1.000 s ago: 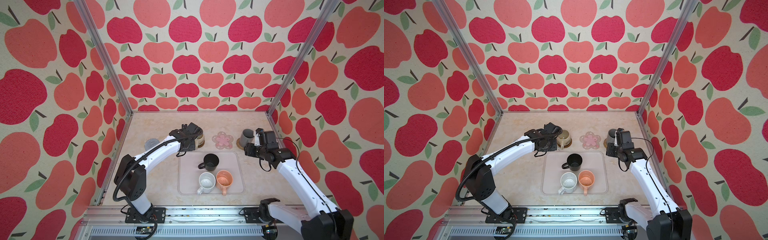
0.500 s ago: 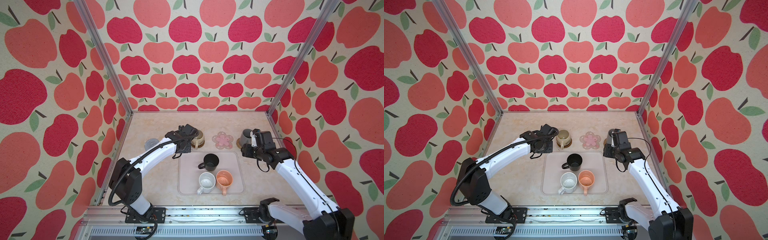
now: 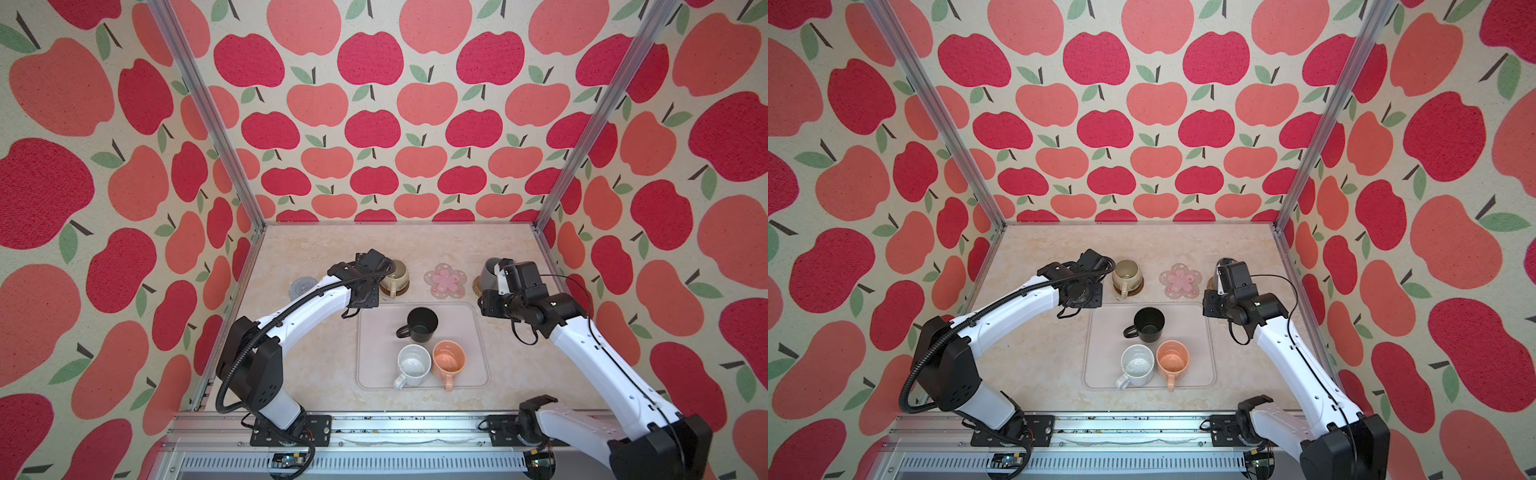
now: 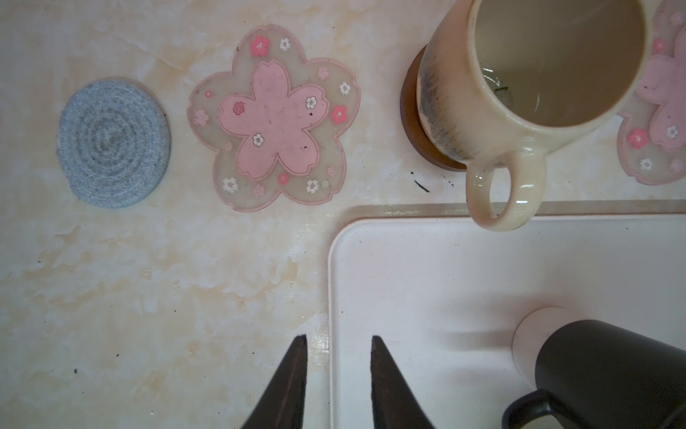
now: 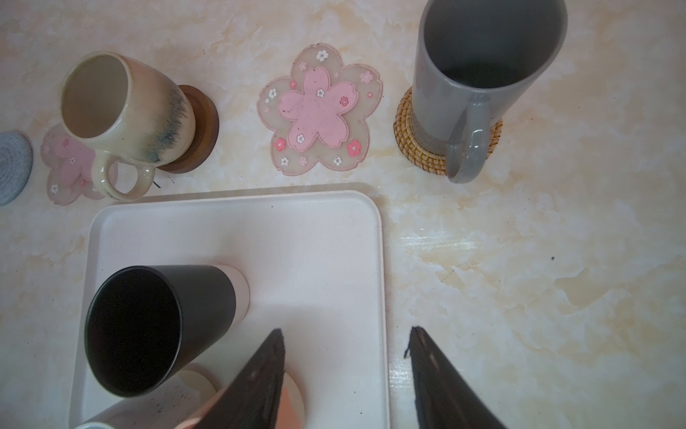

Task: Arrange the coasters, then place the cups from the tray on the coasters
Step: 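Draw the left gripper back while moving the right gripper toward the tray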

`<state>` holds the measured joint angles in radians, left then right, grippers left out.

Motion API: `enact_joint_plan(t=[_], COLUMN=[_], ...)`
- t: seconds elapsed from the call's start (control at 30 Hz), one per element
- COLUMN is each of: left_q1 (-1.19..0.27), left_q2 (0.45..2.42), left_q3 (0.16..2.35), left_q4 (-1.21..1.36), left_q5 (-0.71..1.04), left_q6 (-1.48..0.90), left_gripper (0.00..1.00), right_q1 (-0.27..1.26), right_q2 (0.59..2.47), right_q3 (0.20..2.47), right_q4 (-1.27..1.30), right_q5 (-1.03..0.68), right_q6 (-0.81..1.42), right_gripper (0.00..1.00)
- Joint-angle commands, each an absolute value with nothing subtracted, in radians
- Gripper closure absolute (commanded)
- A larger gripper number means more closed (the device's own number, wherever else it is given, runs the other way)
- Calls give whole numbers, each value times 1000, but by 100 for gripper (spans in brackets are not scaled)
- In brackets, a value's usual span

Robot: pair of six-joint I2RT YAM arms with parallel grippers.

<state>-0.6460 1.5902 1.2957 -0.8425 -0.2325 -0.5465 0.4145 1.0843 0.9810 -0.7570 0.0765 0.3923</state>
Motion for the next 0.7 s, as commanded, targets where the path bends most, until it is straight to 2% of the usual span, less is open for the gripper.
enact_joint_plan(t=[0.0, 0.23, 0.67], left_q1=[-644, -644, -643], left_q2=[1561, 1552, 1527], left_q3=[1284, 1282, 1267], left_q4=[-880, -871, -890], left_q5=[-228, -213, -220], left_q6=[-519, -517, -494], left_gripper=[69, 69, 69], right_q1=[456, 512, 634], right_q2=[1058, 991, 977], right_q3=[1037, 1042, 1042], right_q4=[-844, -872, -968], right_q5=[97, 89, 95], right_q6=[358, 382, 465], right_gripper=[45, 44, 44])
